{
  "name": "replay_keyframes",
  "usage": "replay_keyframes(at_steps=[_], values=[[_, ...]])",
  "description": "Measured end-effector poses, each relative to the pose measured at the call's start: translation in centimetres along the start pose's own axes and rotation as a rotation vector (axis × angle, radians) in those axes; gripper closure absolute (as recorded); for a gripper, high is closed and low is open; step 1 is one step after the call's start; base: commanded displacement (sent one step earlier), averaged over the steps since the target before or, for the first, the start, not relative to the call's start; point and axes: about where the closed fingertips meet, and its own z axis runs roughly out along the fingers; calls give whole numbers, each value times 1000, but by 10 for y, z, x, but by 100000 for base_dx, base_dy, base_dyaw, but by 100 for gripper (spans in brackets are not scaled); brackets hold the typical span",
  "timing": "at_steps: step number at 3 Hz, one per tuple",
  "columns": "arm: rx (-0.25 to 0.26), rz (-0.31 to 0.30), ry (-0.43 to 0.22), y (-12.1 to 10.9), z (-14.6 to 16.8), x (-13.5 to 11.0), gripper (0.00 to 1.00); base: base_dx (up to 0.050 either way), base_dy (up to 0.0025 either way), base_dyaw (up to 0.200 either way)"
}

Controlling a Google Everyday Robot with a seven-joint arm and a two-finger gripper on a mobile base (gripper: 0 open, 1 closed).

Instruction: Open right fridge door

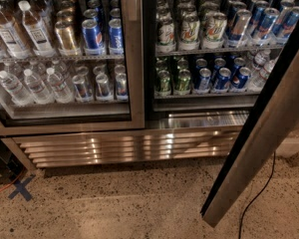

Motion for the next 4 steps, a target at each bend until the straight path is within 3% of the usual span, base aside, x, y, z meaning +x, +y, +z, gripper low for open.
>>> replay_keyframes(at_steps=[4], values=[[-2, -5, 7, 0, 0, 0, 0, 0, 0, 0]])
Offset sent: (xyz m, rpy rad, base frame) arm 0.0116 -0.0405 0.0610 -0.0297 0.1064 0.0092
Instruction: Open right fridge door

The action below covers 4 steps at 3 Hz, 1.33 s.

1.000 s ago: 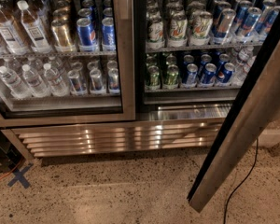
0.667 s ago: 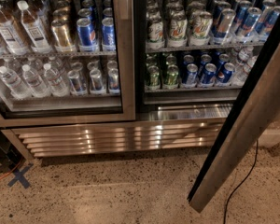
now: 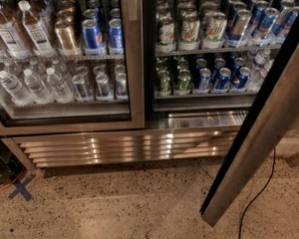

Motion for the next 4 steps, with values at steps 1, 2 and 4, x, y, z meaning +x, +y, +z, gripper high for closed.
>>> replay_keyframes(at_steps=[1, 2, 4], values=[[-1, 0, 1, 0, 0, 0, 0, 0, 0, 0], [-1, 0, 1, 0, 0, 0, 0, 0, 0, 0], [-3, -1, 2, 1, 0, 0, 0, 0, 0, 0]])
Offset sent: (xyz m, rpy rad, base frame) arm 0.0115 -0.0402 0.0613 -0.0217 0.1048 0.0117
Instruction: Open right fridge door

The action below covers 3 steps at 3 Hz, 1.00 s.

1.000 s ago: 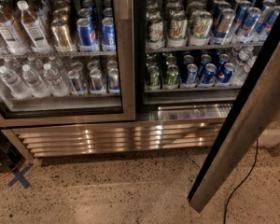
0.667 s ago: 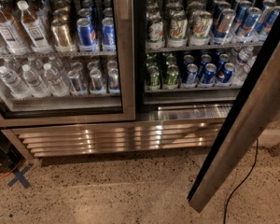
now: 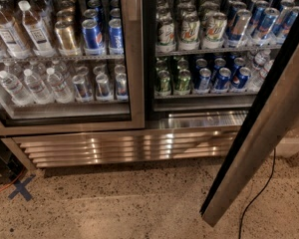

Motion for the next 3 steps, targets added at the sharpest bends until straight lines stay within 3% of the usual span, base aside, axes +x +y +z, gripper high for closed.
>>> replay_keyframes(at_steps=[3], values=[[-2, 0, 1, 1, 0, 0, 0, 0, 0, 0]])
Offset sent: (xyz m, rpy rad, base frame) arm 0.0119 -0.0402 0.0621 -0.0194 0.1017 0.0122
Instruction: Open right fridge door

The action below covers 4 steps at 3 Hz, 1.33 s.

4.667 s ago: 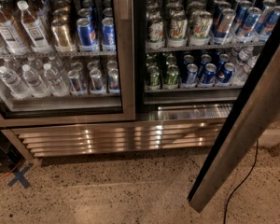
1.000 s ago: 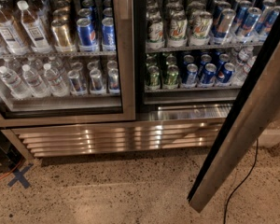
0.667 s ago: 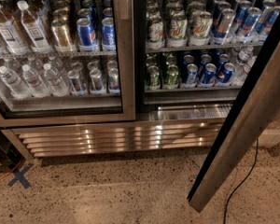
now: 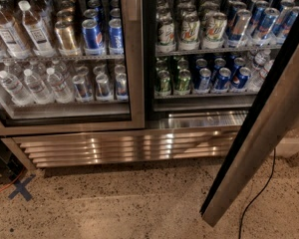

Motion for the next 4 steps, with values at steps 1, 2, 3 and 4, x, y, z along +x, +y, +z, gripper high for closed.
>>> replay_keyframes(at_steps=[1, 2, 3, 4], values=[[-1, 0, 0, 0, 0, 0, 0, 0, 0, 0], [-2, 0, 1, 0, 0, 0, 0, 0, 0, 0], [-2, 0, 1, 1, 0, 0, 0, 0, 0, 0], [-3, 0, 1, 1, 0, 0, 0, 0, 0, 0]])
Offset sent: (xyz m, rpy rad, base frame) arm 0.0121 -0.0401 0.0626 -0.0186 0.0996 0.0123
